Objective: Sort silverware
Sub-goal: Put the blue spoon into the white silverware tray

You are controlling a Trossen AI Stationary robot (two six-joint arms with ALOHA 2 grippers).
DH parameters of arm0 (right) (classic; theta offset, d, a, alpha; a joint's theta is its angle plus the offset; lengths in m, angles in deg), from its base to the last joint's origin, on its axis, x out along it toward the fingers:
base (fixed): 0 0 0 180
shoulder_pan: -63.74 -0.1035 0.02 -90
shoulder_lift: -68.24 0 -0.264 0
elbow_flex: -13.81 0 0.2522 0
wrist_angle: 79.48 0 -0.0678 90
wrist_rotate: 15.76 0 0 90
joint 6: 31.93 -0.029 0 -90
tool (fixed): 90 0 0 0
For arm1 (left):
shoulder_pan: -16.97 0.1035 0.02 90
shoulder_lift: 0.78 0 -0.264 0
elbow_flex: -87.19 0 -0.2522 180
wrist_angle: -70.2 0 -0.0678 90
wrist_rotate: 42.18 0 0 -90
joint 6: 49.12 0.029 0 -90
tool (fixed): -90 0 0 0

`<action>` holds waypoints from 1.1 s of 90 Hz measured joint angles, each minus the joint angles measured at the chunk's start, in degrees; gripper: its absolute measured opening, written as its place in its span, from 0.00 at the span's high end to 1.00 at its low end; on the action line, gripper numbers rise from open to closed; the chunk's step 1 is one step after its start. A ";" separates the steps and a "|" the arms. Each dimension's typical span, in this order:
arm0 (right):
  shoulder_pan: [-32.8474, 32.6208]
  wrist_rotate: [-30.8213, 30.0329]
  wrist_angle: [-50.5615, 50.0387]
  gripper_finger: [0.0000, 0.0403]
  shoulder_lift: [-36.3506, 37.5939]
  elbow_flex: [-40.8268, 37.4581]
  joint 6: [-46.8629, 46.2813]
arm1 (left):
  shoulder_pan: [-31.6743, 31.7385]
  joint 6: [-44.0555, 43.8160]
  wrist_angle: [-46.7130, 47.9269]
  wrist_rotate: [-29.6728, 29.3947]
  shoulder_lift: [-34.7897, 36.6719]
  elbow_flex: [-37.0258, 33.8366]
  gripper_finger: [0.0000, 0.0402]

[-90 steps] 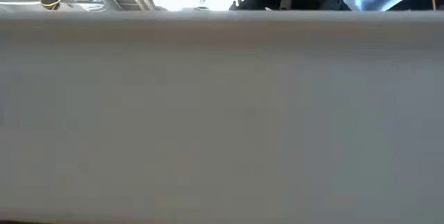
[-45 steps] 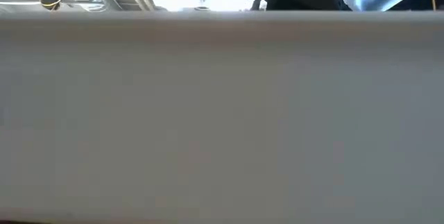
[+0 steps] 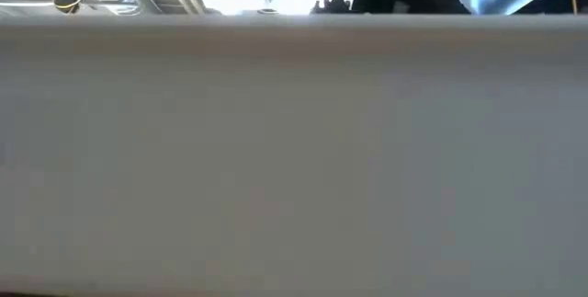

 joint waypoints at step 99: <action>0.00 -1.03 -0.94 1.00 0.00 0.00 -0.10 | 0.00 -0.11 0.06 0.00 0.00 0.00 0.74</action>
